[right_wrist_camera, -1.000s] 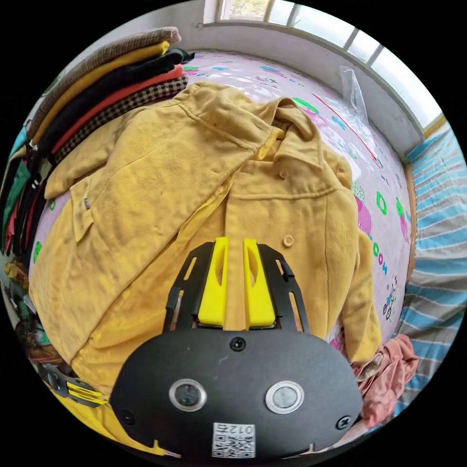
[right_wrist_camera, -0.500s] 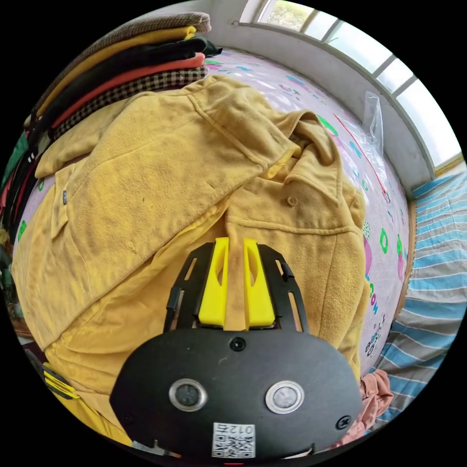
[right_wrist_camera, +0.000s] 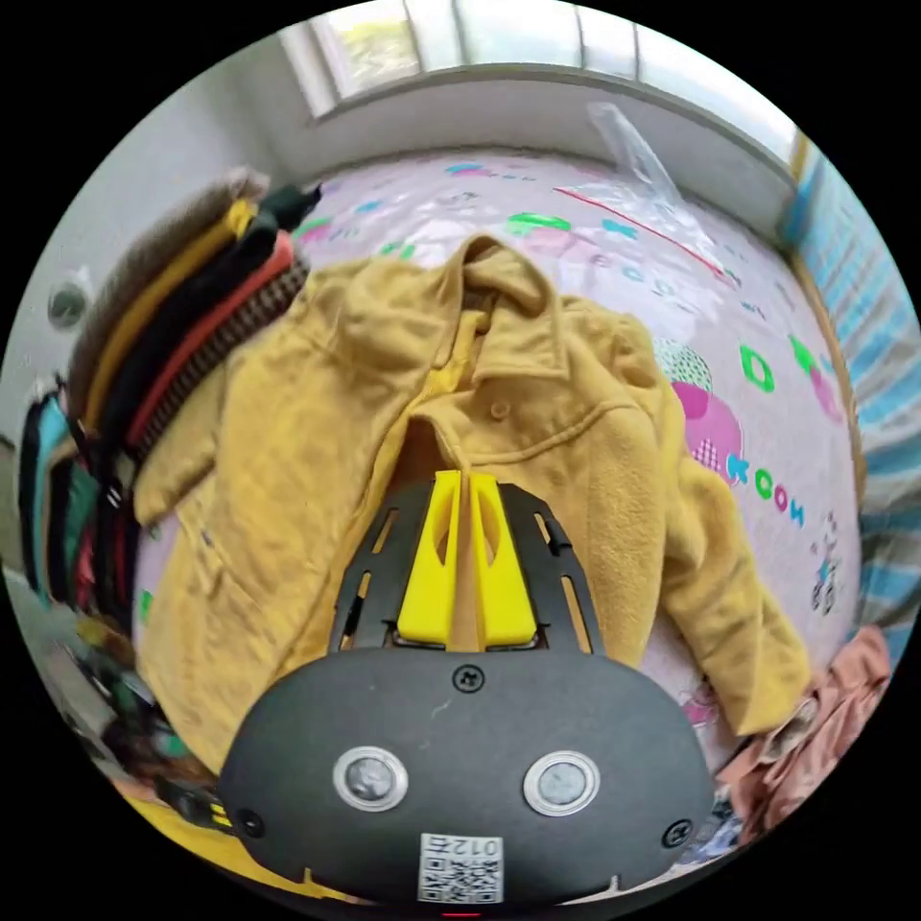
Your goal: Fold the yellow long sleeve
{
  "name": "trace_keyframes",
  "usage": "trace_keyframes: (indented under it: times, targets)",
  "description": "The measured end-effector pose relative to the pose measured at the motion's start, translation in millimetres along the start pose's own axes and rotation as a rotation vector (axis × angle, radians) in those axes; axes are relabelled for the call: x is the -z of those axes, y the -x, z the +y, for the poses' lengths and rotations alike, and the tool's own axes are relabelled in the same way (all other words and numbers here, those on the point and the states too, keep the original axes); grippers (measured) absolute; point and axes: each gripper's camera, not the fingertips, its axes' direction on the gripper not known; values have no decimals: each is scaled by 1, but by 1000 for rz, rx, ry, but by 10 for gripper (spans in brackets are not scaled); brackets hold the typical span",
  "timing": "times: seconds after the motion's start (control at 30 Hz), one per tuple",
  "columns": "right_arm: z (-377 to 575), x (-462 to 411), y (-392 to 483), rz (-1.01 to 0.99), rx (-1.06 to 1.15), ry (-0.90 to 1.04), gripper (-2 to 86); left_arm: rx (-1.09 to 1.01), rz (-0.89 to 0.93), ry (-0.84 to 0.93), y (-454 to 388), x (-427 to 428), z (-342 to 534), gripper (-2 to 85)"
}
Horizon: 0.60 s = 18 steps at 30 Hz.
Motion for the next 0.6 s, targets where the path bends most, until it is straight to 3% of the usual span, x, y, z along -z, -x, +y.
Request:
trace_keyframes:
  times: [0.13,0.23,0.33,0.6]
  targets:
    - [-24,91,-56,-165,-210,-213,10,-17,-21,-97,-3,28,23,11]
    - [-48,121,-54,-218,-210,-246,10,12,-24,-213,3,60,51,11]
    - [-74,113,-33,-211,-198,-200,11,116,62,-341,25,89,84,10]
    - [-120,36,5,-128,-277,-77,12,369,228,-378,95,86,145,9]
